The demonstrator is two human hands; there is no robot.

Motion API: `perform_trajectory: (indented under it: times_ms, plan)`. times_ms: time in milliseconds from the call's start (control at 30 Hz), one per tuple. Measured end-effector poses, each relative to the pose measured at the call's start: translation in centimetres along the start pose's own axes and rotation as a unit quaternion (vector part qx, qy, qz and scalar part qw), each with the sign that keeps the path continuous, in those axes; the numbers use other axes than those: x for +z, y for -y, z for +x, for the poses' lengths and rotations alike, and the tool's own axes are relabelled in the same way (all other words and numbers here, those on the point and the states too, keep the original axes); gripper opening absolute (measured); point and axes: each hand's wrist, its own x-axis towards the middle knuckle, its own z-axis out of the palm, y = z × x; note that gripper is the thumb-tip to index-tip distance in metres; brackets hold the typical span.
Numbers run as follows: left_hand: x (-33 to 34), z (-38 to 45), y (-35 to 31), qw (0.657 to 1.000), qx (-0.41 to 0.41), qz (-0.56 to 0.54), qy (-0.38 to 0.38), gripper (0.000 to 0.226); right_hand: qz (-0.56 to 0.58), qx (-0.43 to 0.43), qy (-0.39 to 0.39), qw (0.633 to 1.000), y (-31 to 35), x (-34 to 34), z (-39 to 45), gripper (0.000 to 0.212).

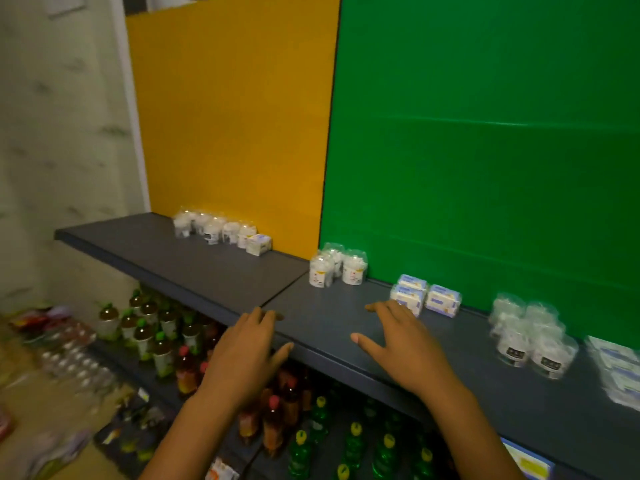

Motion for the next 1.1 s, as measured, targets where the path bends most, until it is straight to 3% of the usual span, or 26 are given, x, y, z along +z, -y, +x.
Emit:
perform_trajectory:
  times_ms: [500,867,1100]
  plan:
    - [-4.3,-1.6,15.8,0.988,-0.136,0.053,-0.049,0.046,0.075,-0.145,0.019,0.986,13.0,8.9,13.3,0.059]
    - [-6.1,9.4,24.1,0.979,-0.141,0.116,-0.088,0.051,0.079,-0.175,-0.046,0.980,16.1,12.3,27.6,0.060]
    - [-3.4,14.9,28.5,0.983,-0.135,0.114,-0.059,0.053,0.054,-0.146,-0.050,0.987,16.1,15.4,32.6,0.059]
